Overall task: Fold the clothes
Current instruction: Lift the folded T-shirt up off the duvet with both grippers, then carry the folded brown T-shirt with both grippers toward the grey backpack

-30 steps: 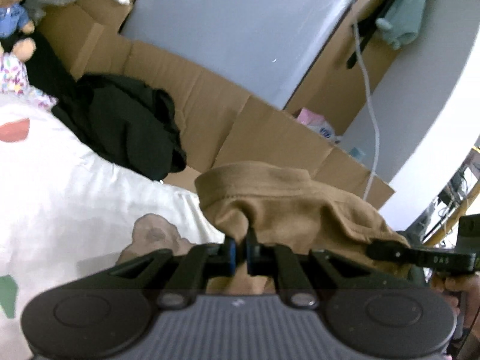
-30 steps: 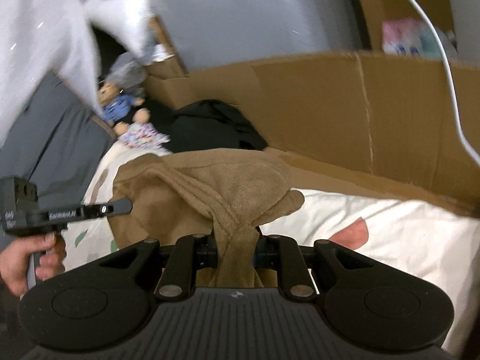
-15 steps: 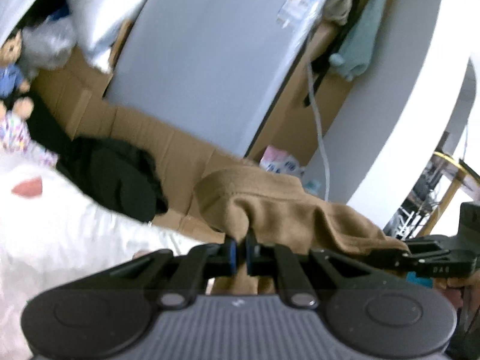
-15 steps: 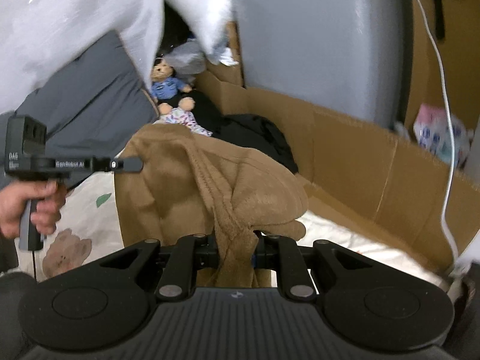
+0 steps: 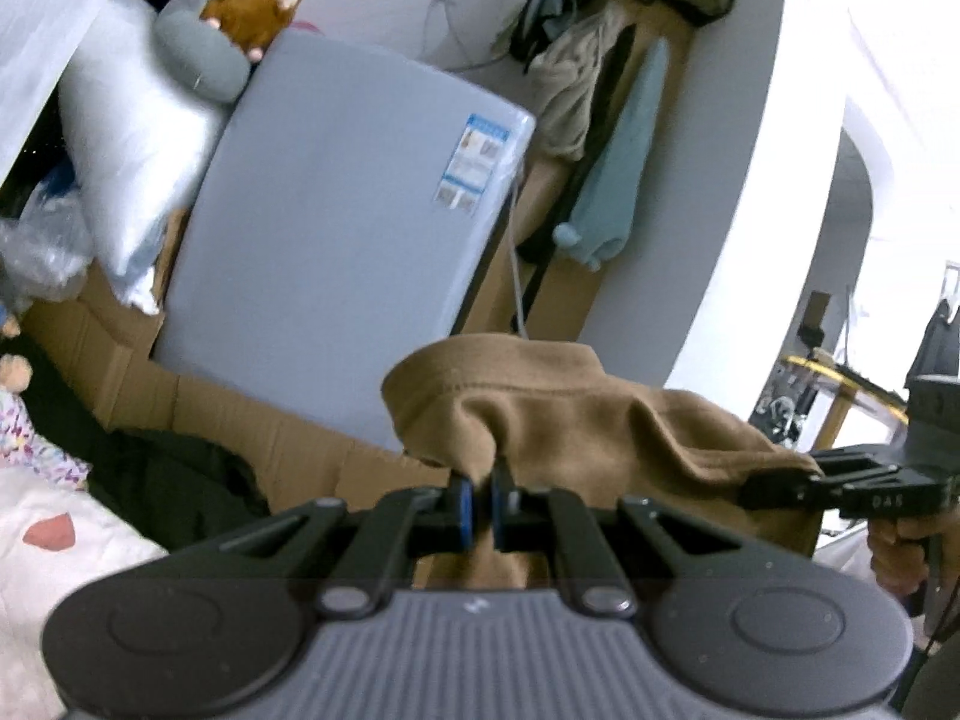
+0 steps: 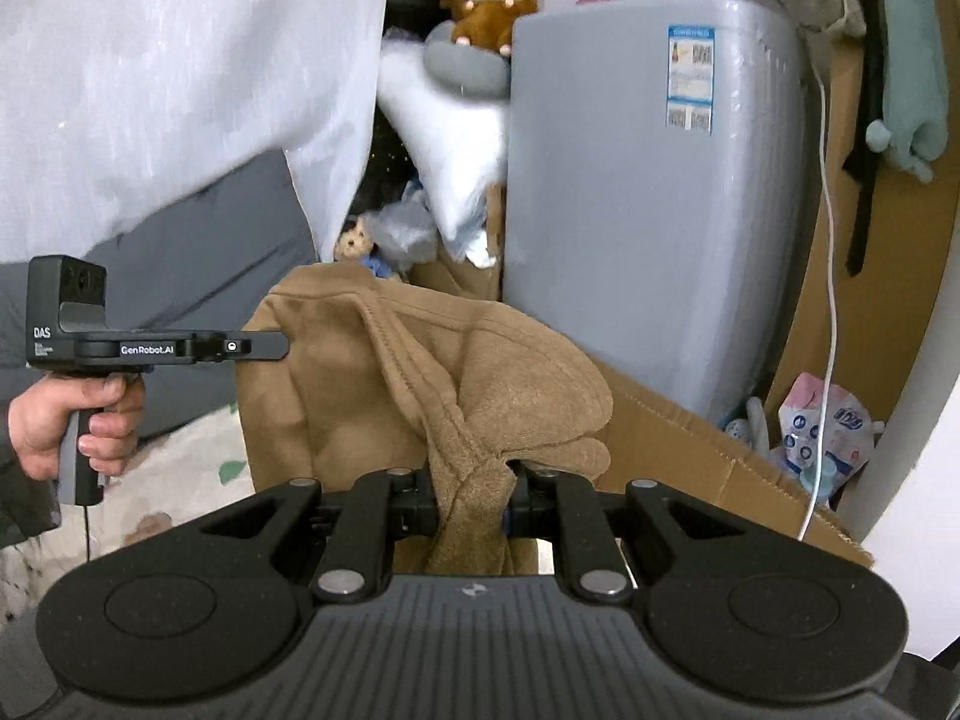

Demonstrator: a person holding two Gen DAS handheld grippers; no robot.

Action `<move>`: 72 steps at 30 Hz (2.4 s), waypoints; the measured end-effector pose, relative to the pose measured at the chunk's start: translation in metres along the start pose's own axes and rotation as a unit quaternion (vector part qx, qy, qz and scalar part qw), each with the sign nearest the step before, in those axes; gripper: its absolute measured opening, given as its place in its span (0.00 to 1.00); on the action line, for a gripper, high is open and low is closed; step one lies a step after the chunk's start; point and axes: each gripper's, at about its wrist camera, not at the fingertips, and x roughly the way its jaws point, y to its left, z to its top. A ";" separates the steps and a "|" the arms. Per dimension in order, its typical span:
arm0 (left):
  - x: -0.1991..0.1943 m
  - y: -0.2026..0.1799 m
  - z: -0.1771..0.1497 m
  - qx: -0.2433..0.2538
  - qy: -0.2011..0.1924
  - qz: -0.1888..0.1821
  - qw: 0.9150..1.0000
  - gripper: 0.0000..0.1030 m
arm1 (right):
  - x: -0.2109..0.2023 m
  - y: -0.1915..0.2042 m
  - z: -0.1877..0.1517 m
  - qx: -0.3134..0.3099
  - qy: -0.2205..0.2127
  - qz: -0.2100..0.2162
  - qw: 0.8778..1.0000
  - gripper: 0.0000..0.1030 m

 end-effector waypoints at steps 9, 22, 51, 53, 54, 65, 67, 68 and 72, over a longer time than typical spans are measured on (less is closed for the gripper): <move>-0.026 -0.026 0.023 0.027 -0.002 -0.001 1.000 0.06 | -0.026 0.013 0.010 0.011 -0.024 -0.003 1.000 0.16; -0.020 -0.060 0.025 0.036 0.014 -0.009 0.999 0.06 | -0.069 0.018 0.005 0.017 -0.037 -0.020 0.999 0.16; 0.029 -0.137 0.005 0.052 0.051 -0.035 0.997 0.06 | -0.123 -0.029 -0.049 0.036 -0.047 -0.075 0.995 0.16; 0.037 -0.143 0.005 0.055 0.053 -0.042 0.996 0.06 | -0.124 -0.035 -0.053 0.046 -0.041 -0.087 0.994 0.16; 0.041 -0.146 0.006 0.054 0.052 -0.045 0.996 0.06 | -0.125 -0.037 -0.054 0.050 -0.041 -0.092 0.994 0.16; 0.083 -0.158 -0.012 0.050 0.070 -0.084 0.993 0.06 | -0.141 -0.072 -0.078 0.092 -0.041 -0.131 0.986 0.16; 0.093 -0.163 -0.018 0.050 0.074 -0.095 0.991 0.06 | -0.146 -0.082 -0.086 0.099 -0.040 -0.139 0.985 0.16; 0.098 -0.165 -0.021 0.051 0.077 -0.102 0.991 0.06 | -0.149 -0.087 -0.090 0.102 -0.039 -0.144 0.983 0.16; 0.125 -0.177 -0.035 0.057 0.089 -0.127 0.986 0.06 | -0.155 -0.097 -0.102 0.103 -0.033 -0.169 0.980 0.16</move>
